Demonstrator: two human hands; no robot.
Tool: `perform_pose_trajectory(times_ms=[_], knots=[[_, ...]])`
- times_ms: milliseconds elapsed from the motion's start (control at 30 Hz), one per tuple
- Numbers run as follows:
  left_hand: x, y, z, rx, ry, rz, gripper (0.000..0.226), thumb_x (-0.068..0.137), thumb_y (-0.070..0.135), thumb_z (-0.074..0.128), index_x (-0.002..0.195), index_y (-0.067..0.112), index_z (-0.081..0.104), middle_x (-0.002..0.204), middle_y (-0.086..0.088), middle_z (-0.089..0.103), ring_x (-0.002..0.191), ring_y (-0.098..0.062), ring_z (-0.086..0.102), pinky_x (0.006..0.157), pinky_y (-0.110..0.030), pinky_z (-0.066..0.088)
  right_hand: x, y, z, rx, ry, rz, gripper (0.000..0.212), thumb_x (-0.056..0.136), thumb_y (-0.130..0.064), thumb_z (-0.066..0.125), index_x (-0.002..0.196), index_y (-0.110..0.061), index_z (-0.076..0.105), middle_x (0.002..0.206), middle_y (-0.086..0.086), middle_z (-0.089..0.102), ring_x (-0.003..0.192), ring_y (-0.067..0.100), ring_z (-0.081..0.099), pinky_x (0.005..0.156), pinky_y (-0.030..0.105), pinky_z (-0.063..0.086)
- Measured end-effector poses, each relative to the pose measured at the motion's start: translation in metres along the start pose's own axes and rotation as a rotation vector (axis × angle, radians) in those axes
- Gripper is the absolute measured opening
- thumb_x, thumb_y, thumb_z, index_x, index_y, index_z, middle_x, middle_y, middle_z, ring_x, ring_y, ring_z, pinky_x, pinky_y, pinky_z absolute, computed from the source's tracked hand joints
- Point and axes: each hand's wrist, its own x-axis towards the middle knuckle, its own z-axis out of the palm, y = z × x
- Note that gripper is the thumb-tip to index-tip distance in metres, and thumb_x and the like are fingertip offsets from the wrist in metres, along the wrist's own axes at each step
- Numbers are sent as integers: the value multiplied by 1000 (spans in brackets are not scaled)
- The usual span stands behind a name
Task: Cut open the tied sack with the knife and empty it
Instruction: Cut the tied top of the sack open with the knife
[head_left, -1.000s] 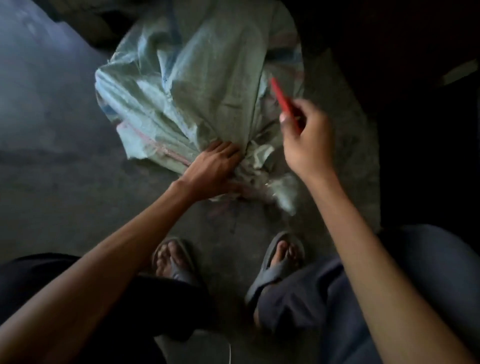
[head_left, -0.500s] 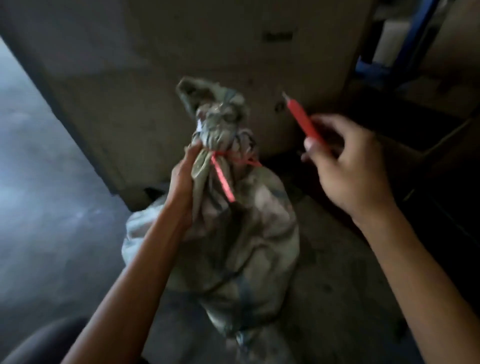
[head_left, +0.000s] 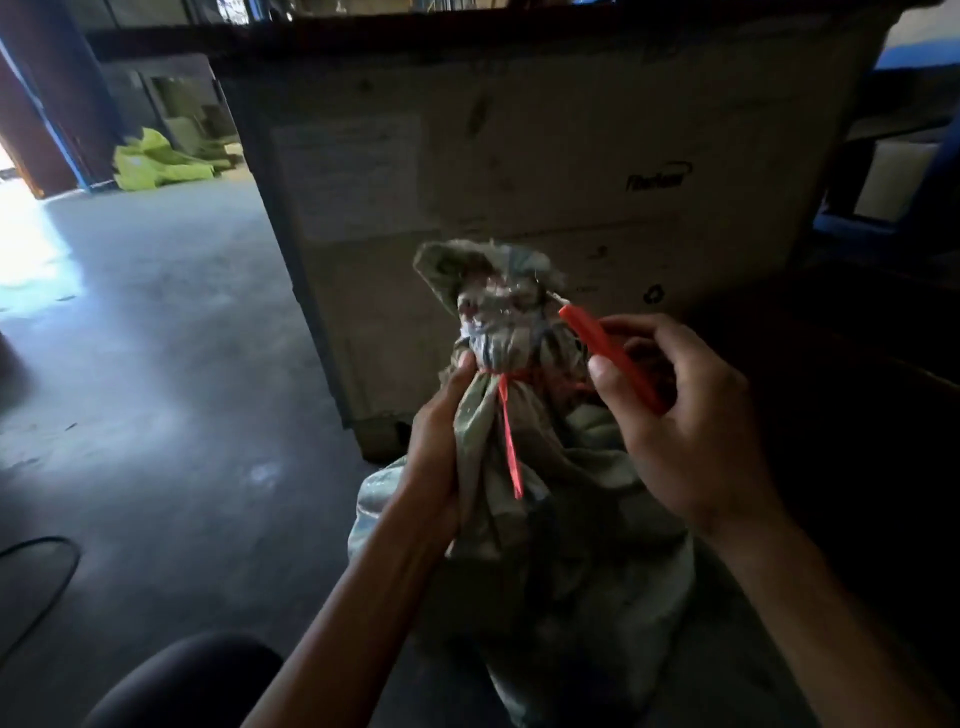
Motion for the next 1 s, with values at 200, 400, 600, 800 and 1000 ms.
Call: perform_pose_trajectory(times_ms=[200,400,600,800,1000], knots=[[10,5,-8,53,112,196,36,94,38,70,113,9,77,114,-19,76,104,-32,75,93,-48,62,-11,6,-14,-84,-54,-44,29,94,-33,62,120,-20,64,107,-12,68,100,-11,61,76,-1,44],[15,6,-7,167,195,298,26,85,36,80,97,13,82,105,-18,79,98,-30,76,94,-53,60,-12,8,-15,-146,-109,-76,31,92,-33,67,120,-23,64,109,-10,66,99,-5,62,79,2,45],[19,4,-15,341,232,434,28,86,36,80,89,8,80,91,-17,80,88,-31,77,85,-50,62,-9,10,-3,-180,-158,-97,26,88,-33,70,114,-28,66,104,-14,66,97,-3,62,79,7,48],[27,2,-25,383,266,478,30,81,37,82,85,7,81,85,-17,79,80,-29,75,79,-45,60,-4,17,7,-210,-189,-78,28,88,-40,66,114,-30,66,104,-17,65,96,-5,61,76,4,46],[34,3,-34,417,302,517,32,81,40,81,84,8,81,86,-20,79,89,-47,74,82,-67,58,1,24,13,-249,-228,-44,29,85,-37,68,113,-33,66,105,-17,65,97,-4,61,77,7,46]])
